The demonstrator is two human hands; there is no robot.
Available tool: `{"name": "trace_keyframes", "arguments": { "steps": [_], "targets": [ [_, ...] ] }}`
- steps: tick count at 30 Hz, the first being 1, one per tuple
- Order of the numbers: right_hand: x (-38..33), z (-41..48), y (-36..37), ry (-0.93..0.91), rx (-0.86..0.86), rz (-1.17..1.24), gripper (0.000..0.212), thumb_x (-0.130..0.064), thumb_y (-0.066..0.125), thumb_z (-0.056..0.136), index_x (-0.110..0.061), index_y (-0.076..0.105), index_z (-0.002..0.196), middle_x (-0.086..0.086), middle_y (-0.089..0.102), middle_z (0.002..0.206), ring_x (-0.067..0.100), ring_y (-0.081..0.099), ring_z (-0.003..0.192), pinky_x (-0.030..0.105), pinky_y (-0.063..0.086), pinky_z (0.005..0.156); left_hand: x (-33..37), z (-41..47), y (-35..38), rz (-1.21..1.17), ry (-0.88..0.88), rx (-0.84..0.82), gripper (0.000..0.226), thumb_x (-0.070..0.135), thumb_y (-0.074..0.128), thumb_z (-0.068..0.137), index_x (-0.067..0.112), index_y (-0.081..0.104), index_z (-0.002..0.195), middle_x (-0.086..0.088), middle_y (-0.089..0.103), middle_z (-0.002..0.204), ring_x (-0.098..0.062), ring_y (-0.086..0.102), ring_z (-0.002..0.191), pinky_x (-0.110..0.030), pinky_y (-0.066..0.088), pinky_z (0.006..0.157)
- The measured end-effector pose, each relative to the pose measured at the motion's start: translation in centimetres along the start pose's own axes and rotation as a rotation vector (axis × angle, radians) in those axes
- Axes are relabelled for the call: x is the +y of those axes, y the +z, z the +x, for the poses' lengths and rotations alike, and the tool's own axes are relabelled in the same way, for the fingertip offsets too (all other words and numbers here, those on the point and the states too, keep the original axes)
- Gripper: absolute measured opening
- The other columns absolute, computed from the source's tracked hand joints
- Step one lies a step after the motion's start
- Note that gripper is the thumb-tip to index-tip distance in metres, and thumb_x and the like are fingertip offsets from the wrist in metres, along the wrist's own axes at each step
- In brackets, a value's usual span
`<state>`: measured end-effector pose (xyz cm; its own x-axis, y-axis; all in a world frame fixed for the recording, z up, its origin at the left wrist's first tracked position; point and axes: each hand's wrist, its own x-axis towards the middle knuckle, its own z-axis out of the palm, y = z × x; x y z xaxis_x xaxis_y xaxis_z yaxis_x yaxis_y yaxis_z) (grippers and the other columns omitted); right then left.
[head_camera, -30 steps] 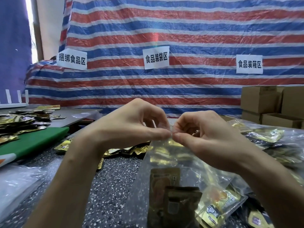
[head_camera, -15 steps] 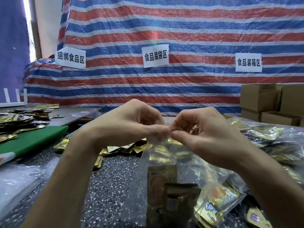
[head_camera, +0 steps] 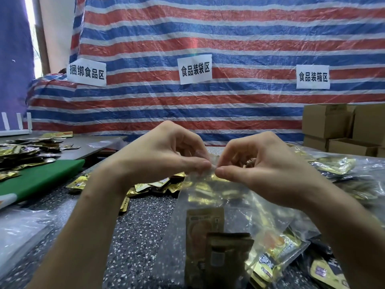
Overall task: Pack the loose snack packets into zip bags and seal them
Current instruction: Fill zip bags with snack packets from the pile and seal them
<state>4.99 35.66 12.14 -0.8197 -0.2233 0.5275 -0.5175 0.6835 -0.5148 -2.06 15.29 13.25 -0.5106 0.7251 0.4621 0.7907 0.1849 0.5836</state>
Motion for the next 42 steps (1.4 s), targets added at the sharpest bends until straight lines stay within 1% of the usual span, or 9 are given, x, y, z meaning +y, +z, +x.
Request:
{"name": "trace_keyframes", "arguments": {
  "steps": [6, 9, 13, 18, 20, 27, 31, 37, 42],
  "targets": [
    [0.2, 0.1, 0.1, -0.021, 0.012, -0.044, 0.013, -0.024, 0.075, 0.087, -0.024, 0.074, 0.074, -0.002, 0.069, 0.070, 0.015, 0.063, 0.068, 0.032, 0.051, 0.061, -0.5, 0.5, 0.5, -0.017, 0.064, 0.063, 0.005, 0.012, 0.077, 0.082, 0.007, 0.075, 0.081, -0.005, 0.070, 0.071, -0.009, 0.060, 0.066, -0.021, 0.045, 0.060],
    [0.6, 0.1, -0.2, -0.009, 0.018, -0.049, 0.011, -0.027, 0.077, 0.085, -0.024, 0.076, 0.075, -0.008, 0.070, 0.070, 0.006, 0.062, 0.065, 0.022, 0.049, 0.060, -1.3, 0.4, 0.2, -0.044, 0.059, 0.102, 0.014, 0.020, 0.079, 0.077, 0.007, 0.076, 0.081, -0.014, 0.071, 0.077, -0.021, 0.063, 0.070, -0.034, 0.051, 0.065],
    [1.6, 0.2, -0.8, 0.048, 0.012, -0.033, 0.011, -0.026, 0.078, 0.085, -0.022, 0.078, 0.075, -0.004, 0.072, 0.072, 0.011, 0.064, 0.067, 0.024, 0.051, 0.063, -2.8, 0.0, -0.5, -0.091, -0.008, 0.195, 0.020, 0.021, 0.078, 0.073, 0.003, 0.074, 0.079, -0.022, 0.070, 0.078, -0.032, 0.064, 0.073, -0.059, 0.053, 0.078],
    [2.2, 0.0, -1.7, 0.100, -0.036, -0.005, 0.013, -0.025, 0.077, 0.085, -0.019, 0.077, 0.073, -0.005, 0.072, 0.071, 0.000, 0.061, 0.061, 0.011, 0.046, 0.055, -4.1, -0.3, -1.1, -0.105, -0.016, 0.214, 0.020, 0.026, 0.080, 0.074, 0.007, 0.074, 0.077, -0.016, 0.070, 0.074, -0.021, 0.065, 0.070, -0.029, 0.056, 0.070],
    [2.6, -0.1, -2.4, 0.129, -0.050, 0.021, 0.012, -0.022, 0.077, 0.085, -0.017, 0.078, 0.074, -0.003, 0.073, 0.071, -0.001, 0.061, 0.061, 0.010, 0.044, 0.055, -4.6, -0.6, -1.6, -0.114, -0.020, 0.236, 0.021, 0.029, 0.079, 0.072, 0.008, 0.074, 0.076, -0.014, 0.069, 0.073, -0.020, 0.066, 0.069, -0.024, 0.055, 0.069],
    [4.2, -0.8, -3.9, 0.240, -0.118, 0.074, 0.010, -0.020, 0.076, 0.085, -0.016, 0.076, 0.076, -0.011, 0.070, 0.066, -0.004, 0.061, 0.059, 0.008, 0.044, 0.055, -6.3, -0.9, -1.9, -0.139, -0.078, 0.310, 0.013, 0.019, 0.079, 0.073, 0.007, 0.074, 0.074, -0.013, 0.068, 0.068, -0.020, 0.063, 0.066, -0.021, 0.052, 0.063],
    [4.6, -0.5, -4.0, 0.201, -0.072, 0.019, 0.013, -0.024, 0.077, 0.085, -0.015, 0.076, 0.075, -0.003, 0.072, 0.073, -0.001, 0.061, 0.063, 0.013, 0.046, 0.058, -6.1, -0.9, -2.1, -0.132, -0.086, 0.299, 0.011, 0.018, 0.072, 0.072, 0.008, 0.075, 0.075, -0.013, 0.068, 0.070, -0.018, 0.063, 0.066, -0.018, 0.051, 0.061],
    [4.8, -0.2, -3.4, 0.107, -0.040, 0.013, 0.015, -0.018, 0.072, 0.089, -0.016, 0.073, 0.074, -0.017, 0.062, 0.057, -0.006, 0.053, 0.052, 0.007, 0.039, 0.049, -5.8, -0.9, -2.1, -0.073, -0.090, 0.341, 0.011, 0.021, 0.071, 0.073, 0.011, 0.075, 0.074, -0.014, 0.068, 0.069, -0.016, 0.061, 0.063, -0.020, 0.048, 0.058],
    [5.6, -0.6, -3.3, 0.212, -0.036, 0.196, 0.016, -0.026, 0.077, 0.083, -0.010, 0.072, 0.085, -0.002, 0.072, 0.074, 0.006, 0.064, 0.064, 0.016, 0.050, 0.057, -5.2, -0.2, -1.3, -0.061, -0.078, 0.413, 0.017, 0.029, 0.068, 0.075, 0.013, 0.072, 0.078, -0.008, 0.071, 0.075, -0.024, 0.063, 0.057, -0.024, 0.043, 0.042]
  ]
}}
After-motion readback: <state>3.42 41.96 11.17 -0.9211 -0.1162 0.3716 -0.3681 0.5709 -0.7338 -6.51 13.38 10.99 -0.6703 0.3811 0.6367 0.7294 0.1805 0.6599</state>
